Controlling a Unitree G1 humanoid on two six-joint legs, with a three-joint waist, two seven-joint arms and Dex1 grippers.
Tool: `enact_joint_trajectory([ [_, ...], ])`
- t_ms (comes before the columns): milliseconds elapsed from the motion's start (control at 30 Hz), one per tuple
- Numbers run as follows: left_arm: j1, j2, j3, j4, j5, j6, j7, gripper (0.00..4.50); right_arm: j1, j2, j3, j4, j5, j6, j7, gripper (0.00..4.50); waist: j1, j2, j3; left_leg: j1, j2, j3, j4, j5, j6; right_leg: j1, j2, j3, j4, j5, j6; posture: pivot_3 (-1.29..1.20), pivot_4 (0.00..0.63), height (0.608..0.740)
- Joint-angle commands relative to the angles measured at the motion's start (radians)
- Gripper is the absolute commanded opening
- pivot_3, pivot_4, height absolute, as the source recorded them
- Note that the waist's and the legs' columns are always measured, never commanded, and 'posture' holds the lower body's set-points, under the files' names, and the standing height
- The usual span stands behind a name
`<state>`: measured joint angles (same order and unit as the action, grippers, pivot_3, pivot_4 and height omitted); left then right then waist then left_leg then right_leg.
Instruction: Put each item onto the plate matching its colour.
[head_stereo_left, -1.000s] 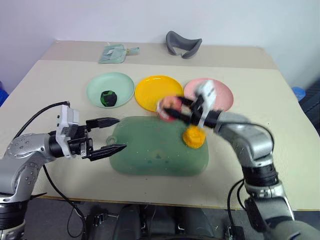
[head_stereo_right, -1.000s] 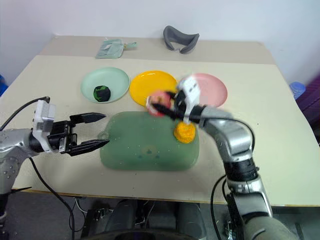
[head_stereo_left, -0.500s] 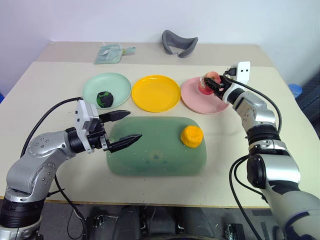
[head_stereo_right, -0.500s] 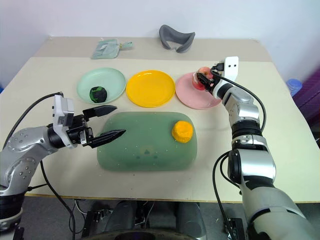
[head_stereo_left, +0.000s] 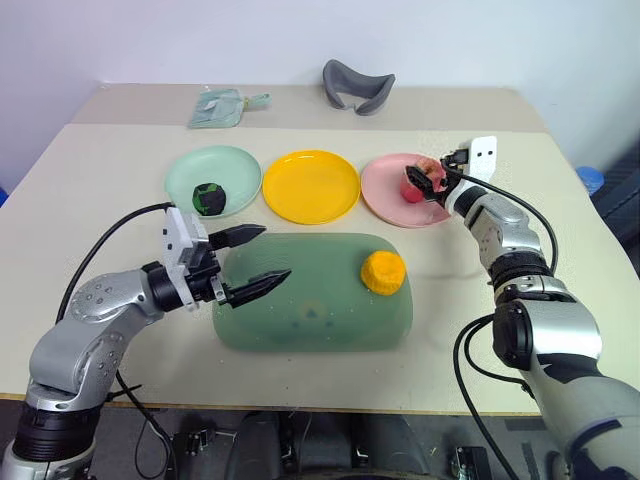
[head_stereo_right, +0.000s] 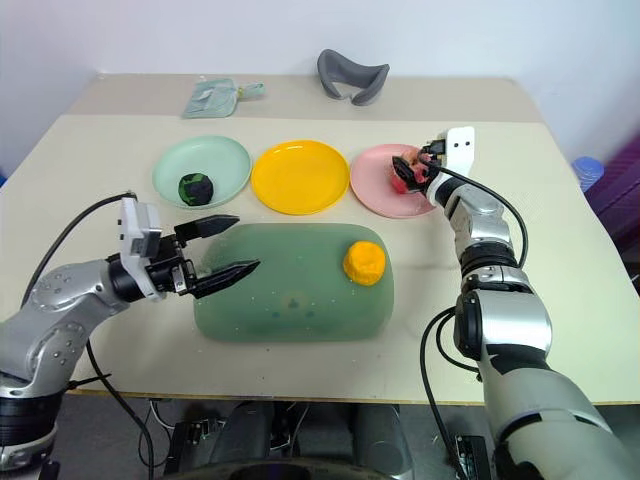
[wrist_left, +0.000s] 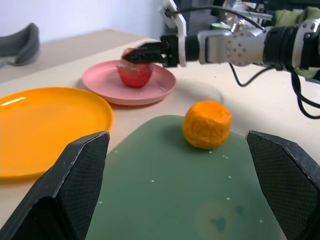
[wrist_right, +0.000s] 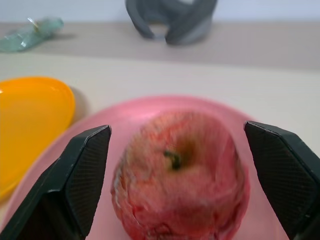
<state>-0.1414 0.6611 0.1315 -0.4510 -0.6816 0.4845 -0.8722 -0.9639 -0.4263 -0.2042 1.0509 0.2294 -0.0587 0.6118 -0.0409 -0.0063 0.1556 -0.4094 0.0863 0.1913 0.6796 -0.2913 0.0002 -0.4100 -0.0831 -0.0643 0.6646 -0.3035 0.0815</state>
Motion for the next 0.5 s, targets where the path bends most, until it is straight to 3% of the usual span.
enact_joint_trajectory([
  [33,-0.025,-0.005,-0.01,0.003,0.012,-0.031,-0.018,4.5,0.096,-0.046,-0.029,-0.308,0.087,0.07,0.107,4.45,0.002,0.0,0.0,0.0,0.0,0.0,0.0,0.0,0.0,0.0,0.0,0.0,0.0,0.0,0.0,0.0,0.15,0.74],
  [267,-0.076,-0.017,-0.033,0.074,0.025,-0.048,-0.062,4.5,0.586,-0.185,0.003,-1.1,0.334,0.507,0.271,4.45,0.025,0.0,0.0,0.0,0.0,-0.001,0.0,0.0,0.0,0.0,0.0,0.0,0.0,0.0,0.0,0.0,0.15,0.74],
  [500,-0.124,-0.014,-0.047,0.131,0.038,-0.061,-0.12,4.5,0.838,-0.188,0.004,-1.358,0.391,0.589,0.239,4.45,0.026,0.0,0.0,0.001,0.0,-0.001,0.001,0.0,0.0,0.001,0.001,0.0,0.0,0.0,0.0,0.0,0.15,0.74],
])
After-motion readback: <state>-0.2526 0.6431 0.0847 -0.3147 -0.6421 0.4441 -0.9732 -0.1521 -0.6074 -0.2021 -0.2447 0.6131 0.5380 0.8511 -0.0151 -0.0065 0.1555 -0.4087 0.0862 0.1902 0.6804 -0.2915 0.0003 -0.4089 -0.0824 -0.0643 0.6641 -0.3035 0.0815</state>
